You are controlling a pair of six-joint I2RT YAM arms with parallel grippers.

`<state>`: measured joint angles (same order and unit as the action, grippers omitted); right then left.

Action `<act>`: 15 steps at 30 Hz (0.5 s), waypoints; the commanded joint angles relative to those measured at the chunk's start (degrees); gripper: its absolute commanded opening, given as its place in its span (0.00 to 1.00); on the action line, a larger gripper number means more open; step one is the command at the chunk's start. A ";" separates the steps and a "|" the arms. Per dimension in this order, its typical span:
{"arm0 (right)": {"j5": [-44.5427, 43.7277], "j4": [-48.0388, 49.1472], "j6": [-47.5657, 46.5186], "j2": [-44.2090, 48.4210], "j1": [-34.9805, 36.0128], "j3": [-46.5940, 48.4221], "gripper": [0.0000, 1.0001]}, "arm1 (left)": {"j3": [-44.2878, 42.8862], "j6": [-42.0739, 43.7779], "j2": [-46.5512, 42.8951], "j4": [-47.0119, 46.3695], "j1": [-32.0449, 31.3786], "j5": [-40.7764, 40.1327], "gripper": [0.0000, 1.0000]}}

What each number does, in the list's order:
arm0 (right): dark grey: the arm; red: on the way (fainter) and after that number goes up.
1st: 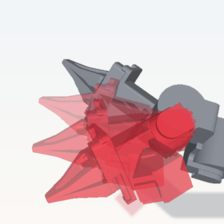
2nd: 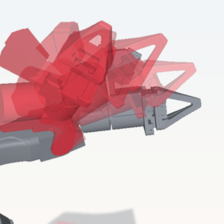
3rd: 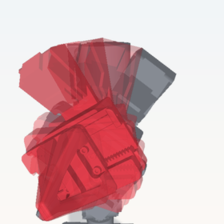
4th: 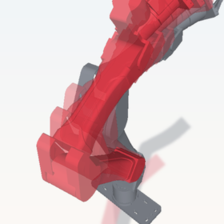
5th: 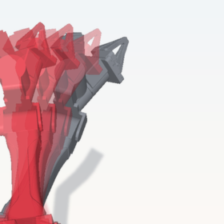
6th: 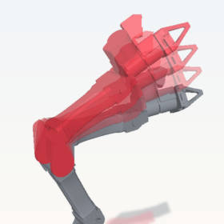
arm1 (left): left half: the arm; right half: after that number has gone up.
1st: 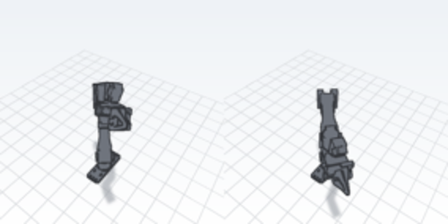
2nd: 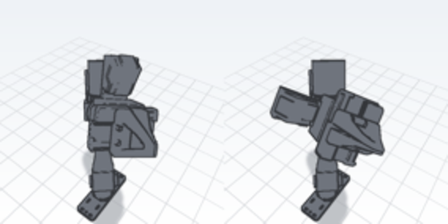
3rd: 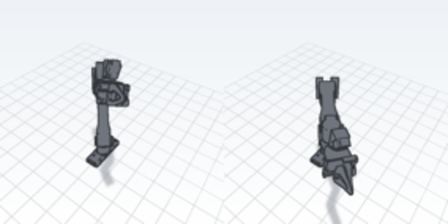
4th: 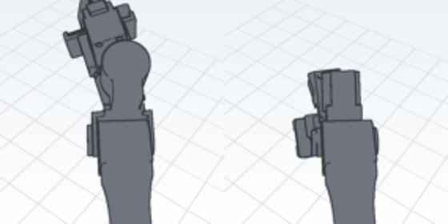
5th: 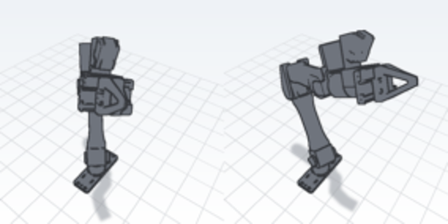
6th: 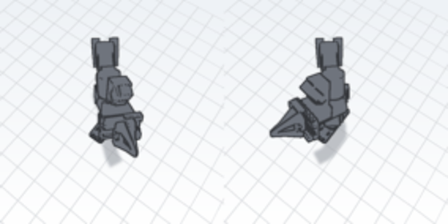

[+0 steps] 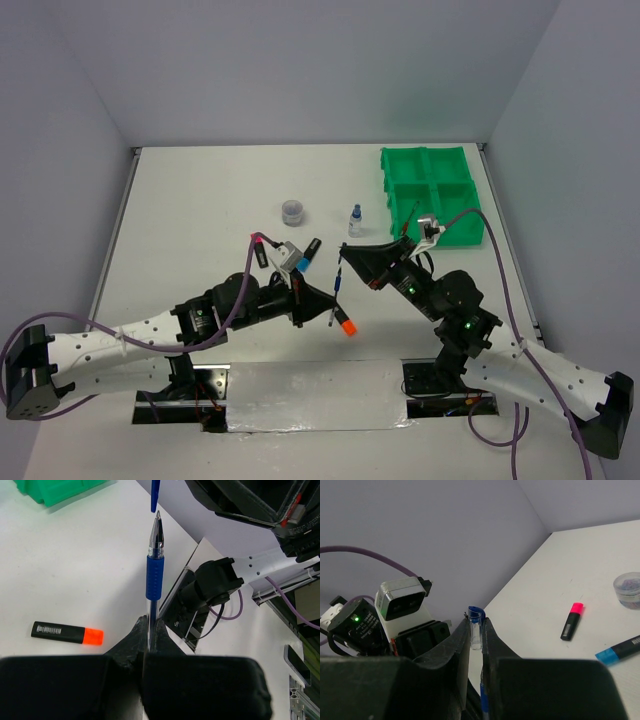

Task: Sort the stationery into containers
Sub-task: Close the pen cap on the pen.

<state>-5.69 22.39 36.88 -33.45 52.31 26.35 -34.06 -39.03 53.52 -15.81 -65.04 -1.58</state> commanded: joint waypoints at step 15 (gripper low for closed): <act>1.03 -0.60 -1.55 0.32 0.42 1.16 0.00 | -1.44 1.49 -1.75 -2.73 -0.27 -0.08 0.00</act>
<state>-5.78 20.60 36.07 -33.47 52.31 26.35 -34.06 -38.98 52.97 -15.90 -65.04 -1.28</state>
